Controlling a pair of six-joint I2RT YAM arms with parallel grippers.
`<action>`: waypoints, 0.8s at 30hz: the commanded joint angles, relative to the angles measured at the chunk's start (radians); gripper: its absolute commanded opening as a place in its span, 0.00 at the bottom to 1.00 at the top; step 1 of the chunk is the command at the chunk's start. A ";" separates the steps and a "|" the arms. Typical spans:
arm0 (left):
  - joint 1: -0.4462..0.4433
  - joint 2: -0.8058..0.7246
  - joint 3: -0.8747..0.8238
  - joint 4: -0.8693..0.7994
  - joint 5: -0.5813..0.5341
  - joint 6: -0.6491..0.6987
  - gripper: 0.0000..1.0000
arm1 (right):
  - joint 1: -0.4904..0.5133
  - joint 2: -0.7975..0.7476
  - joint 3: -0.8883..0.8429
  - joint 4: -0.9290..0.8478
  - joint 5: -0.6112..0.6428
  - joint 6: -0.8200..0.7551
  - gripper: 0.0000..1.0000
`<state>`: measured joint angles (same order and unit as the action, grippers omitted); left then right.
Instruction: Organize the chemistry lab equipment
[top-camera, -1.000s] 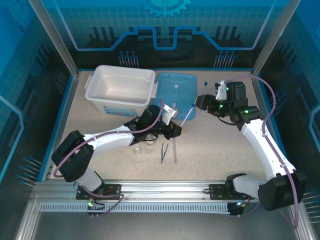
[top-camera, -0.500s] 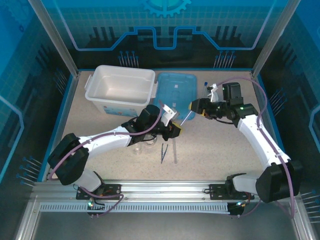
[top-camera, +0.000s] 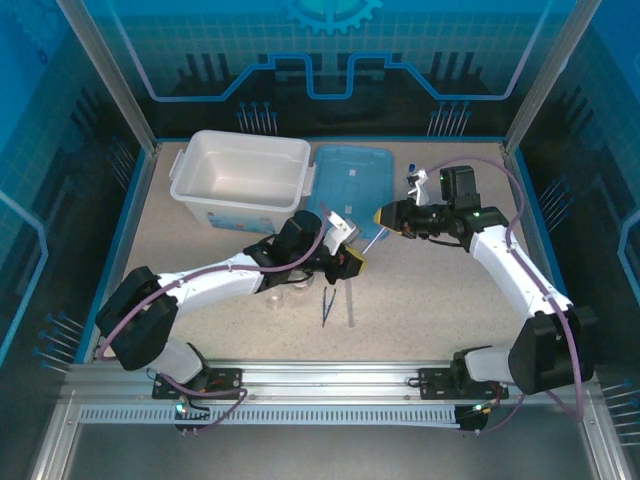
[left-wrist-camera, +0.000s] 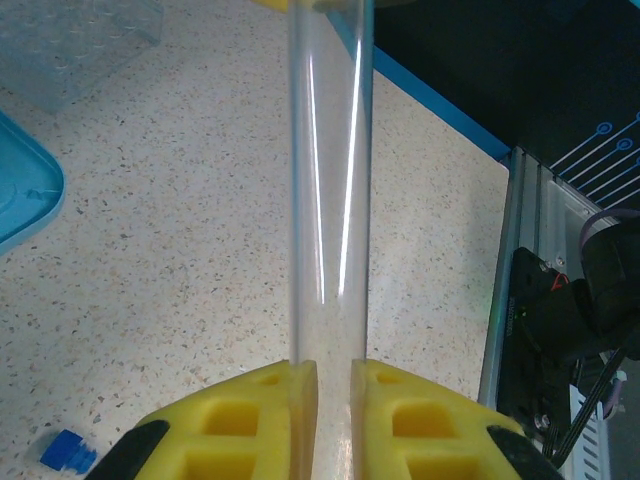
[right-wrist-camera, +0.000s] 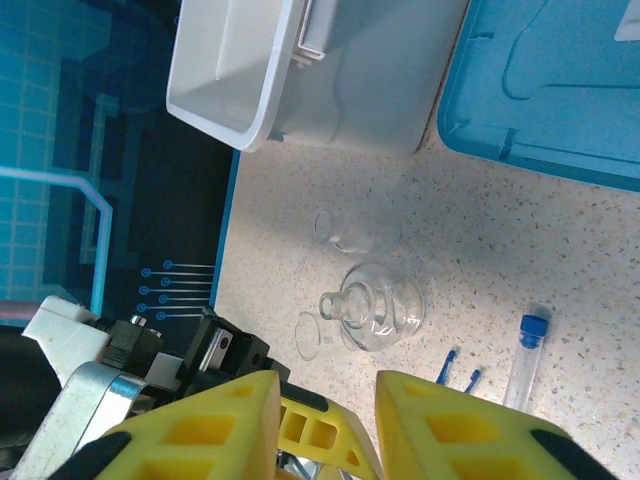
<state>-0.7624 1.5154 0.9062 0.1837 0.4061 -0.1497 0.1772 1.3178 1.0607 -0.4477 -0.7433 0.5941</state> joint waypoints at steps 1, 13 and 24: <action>-0.007 -0.024 -0.009 -0.009 0.021 0.031 0.12 | -0.009 0.005 -0.011 0.014 -0.036 -0.007 0.27; -0.007 -0.021 -0.004 -0.032 -0.025 0.032 0.22 | -0.014 -0.005 -0.005 -0.012 -0.036 -0.027 0.11; -0.005 -0.065 -0.016 -0.026 -0.066 -0.017 0.60 | -0.030 -0.039 0.038 -0.094 0.094 -0.068 0.10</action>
<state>-0.7631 1.5028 0.9058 0.1604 0.3584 -0.1440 0.1703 1.3121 1.0607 -0.4805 -0.7094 0.5636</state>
